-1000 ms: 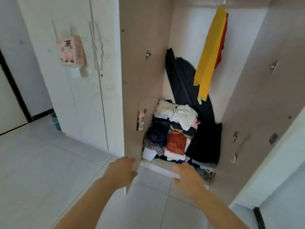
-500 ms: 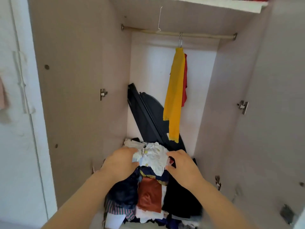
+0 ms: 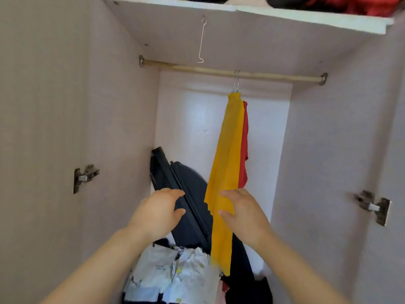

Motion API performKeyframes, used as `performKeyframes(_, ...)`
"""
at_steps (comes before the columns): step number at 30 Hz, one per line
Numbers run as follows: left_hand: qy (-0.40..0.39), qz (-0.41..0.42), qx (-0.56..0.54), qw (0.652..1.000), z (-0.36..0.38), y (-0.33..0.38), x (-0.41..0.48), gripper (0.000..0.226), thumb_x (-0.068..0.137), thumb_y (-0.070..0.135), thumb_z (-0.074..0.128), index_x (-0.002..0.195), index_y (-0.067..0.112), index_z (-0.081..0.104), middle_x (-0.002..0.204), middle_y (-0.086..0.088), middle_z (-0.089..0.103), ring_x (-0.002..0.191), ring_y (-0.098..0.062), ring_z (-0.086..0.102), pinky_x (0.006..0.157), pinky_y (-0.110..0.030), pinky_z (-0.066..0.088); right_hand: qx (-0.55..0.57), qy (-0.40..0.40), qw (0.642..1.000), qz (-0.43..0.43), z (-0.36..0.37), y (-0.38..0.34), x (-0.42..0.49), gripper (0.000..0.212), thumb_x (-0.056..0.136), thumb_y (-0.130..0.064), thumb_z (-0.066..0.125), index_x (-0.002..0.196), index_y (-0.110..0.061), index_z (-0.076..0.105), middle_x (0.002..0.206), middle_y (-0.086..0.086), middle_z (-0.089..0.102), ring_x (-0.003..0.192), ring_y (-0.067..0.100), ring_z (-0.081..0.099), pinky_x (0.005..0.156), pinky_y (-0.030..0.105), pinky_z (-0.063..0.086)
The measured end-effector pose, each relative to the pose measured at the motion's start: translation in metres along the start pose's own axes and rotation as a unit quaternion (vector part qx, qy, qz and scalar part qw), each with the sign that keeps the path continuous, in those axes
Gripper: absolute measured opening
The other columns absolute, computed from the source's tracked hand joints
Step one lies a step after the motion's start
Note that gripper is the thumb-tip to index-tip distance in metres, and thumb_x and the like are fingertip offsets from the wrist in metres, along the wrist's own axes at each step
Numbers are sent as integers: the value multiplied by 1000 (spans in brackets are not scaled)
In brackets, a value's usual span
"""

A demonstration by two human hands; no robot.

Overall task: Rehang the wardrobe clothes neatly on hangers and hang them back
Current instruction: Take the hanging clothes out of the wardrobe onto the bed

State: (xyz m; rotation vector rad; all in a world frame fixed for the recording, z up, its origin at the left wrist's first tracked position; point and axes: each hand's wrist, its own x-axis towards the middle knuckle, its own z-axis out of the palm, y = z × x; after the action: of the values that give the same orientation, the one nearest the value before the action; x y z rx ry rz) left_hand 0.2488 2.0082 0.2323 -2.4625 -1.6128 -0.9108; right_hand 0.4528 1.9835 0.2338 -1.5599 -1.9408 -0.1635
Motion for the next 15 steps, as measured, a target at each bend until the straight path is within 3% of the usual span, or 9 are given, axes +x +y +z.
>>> performKeyframes(15,178,60,-31,982,-15,-29,231,52,91,30,53,139,21,36,136,-3,46,124,-18,42,102,-29,34,-25,166,979,-113,-11,22,237,50,92,-26,54,139,-25,38,139,-2,40,124,14,41,101,21,32)
